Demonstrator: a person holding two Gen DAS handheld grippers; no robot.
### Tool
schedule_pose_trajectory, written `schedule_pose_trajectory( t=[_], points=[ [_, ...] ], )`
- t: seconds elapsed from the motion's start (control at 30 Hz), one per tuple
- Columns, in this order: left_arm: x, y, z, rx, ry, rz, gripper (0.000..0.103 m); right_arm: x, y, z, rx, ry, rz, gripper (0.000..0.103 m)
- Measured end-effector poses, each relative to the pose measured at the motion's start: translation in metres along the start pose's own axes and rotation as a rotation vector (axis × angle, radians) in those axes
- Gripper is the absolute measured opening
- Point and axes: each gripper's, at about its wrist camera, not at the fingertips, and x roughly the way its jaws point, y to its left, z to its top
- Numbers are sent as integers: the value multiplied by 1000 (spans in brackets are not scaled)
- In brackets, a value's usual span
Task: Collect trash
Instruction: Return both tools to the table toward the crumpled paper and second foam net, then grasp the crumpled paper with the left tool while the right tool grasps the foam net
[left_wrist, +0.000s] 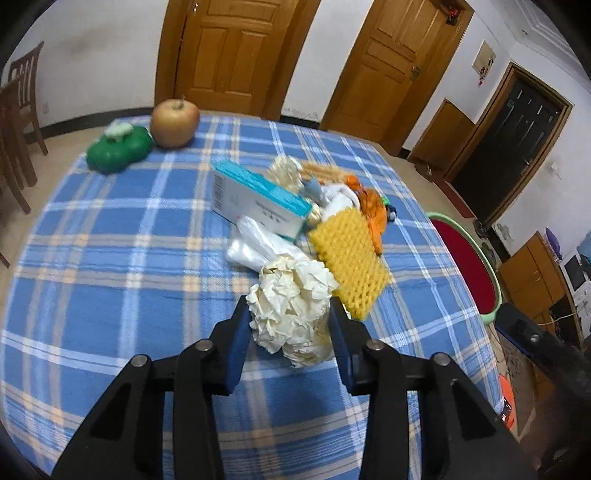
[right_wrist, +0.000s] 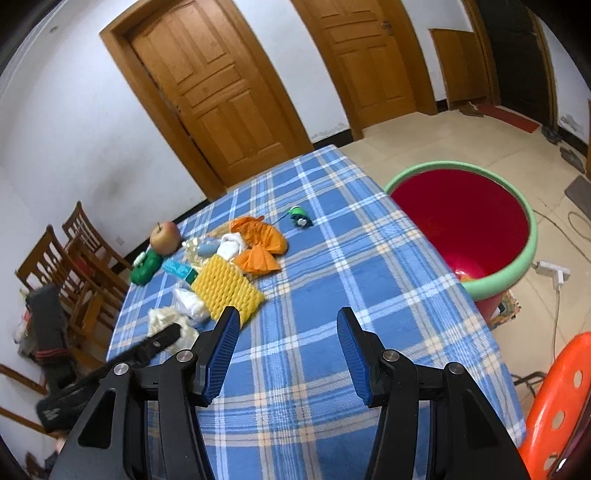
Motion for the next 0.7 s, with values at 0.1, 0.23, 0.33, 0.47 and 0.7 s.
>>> schedule_pose_trajectory(
  t=[0.1,0.23,0.33,0.47,0.7],
  points=[
    [-11,9,6,-11,-32,24,41,12,7,3,-23,23,6,56],
    [-23,22,14,-12,-72,87,41,33,19,6,-44,70,22,56],
    [-27,32,17,-13,-92,118,41,53,29,7,-68,110,36,56],
    [-26,44,19,-29,-95,146,41,82,40,5,-87,164,64,56],
    [-22,56,16,-50,-84,175,41,114,45,3,-92,198,60,56]
  ],
)
